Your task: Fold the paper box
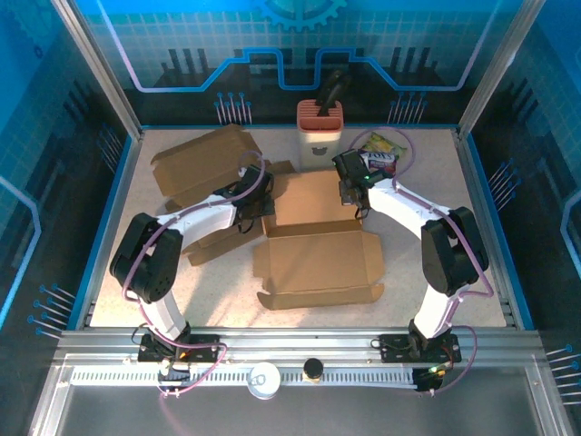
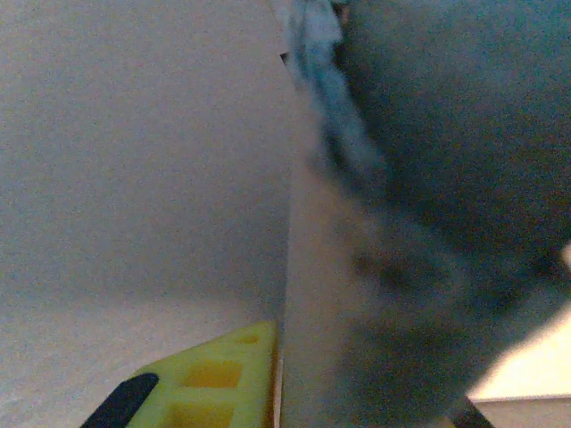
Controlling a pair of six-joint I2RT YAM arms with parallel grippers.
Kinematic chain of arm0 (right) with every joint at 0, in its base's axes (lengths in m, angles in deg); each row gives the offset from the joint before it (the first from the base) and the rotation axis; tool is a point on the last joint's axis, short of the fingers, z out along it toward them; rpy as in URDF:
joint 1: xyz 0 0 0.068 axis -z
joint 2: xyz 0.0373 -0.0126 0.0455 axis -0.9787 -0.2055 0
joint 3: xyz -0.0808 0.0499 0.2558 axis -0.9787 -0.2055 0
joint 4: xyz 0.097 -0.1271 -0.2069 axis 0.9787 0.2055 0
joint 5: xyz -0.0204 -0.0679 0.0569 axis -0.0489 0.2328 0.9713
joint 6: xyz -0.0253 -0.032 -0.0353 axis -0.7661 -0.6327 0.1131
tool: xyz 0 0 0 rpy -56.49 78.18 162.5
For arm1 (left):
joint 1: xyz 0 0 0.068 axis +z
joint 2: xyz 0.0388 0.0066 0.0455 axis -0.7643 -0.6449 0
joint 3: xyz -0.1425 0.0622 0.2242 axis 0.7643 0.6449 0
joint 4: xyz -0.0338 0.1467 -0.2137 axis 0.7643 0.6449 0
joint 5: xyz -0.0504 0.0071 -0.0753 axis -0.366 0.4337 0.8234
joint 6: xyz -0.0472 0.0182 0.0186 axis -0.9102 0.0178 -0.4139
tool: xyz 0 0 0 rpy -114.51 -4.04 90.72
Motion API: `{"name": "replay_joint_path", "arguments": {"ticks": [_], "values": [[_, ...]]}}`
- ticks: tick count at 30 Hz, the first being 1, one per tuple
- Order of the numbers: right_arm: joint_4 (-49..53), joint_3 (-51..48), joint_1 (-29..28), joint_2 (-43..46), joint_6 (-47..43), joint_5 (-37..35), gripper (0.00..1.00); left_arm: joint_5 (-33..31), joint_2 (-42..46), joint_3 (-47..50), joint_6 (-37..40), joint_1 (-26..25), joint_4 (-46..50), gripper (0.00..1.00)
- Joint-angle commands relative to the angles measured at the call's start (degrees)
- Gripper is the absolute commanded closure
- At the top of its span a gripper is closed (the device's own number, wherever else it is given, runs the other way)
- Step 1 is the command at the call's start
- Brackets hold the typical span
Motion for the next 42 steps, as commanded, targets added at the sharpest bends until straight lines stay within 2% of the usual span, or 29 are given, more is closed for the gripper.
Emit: {"name": "replay_joint_path", "arguments": {"ticks": [1, 5, 9, 18, 19, 21, 24, 30, 31, 33, 42], "values": [[2.2, 0.8, -0.4, -0.6, 1.6, -3.0, 1.0, -5.9, -0.9, -0.3, 1.7, -0.8, 1.3, 0.86], [2.6, 0.9, -0.9, -0.4, 2.1, -3.3, 1.0, -10.7, -2.3, -2.0, 1.7, -2.5, 4.0, 0.86], [3.2, 1.0, -1.3, -0.2, 3.0, -3.6, 1.0, -16.9, -4.1, -4.4, 0.5, -5.0, 7.0, 0.99], [3.9, -0.2, -1.4, 0.8, 4.5, -3.1, 1.0, -16.8, -4.5, -5.0, 0.6, -6.7, 5.7, 1.0], [4.1, -0.4, -1.3, 1.0, 4.9, -3.0, 1.0, -16.6, -4.4, -5.0, 0.6, -6.9, 5.6, 0.98], [4.8, -0.7, -1.2, 1.5, 6.3, -2.8, 1.0, -16.1, -3.6, -5.0, 0.7, -7.4, 5.6, 0.77], [5.7, -1.4, -0.6, 2.2, 8.6, -2.0, 1.0, -15.3, -1.2, -5.1, 0.0, -8.0, 6.4, 0.54], [7.8, -3.3, 1.2, 3.9, 13.1, 1.5, 1.0, -11.0, 4.1, -5.5, -1.4, -8.1, 9.1, 0.31], [8.0, -3.7, 1.4, 4.2, 13.7, 1.9, 1.0, -10.1, 4.6, -5.6, -1.3, -8.1, 9.4, 0.24], [8.4, -4.5, 1.8, 5.1, 14.8, 2.8, 1.0, -8.9, 5.1, -6.4, -1.5, -8.1, 10.7, 0.2], [11.9, -8.9, 5.7, 10.3, 24.6, 7.1, 1.0, -7.5, 13.9, -3.1, -4.5, -8.6, 11.2, 0.21]]}}
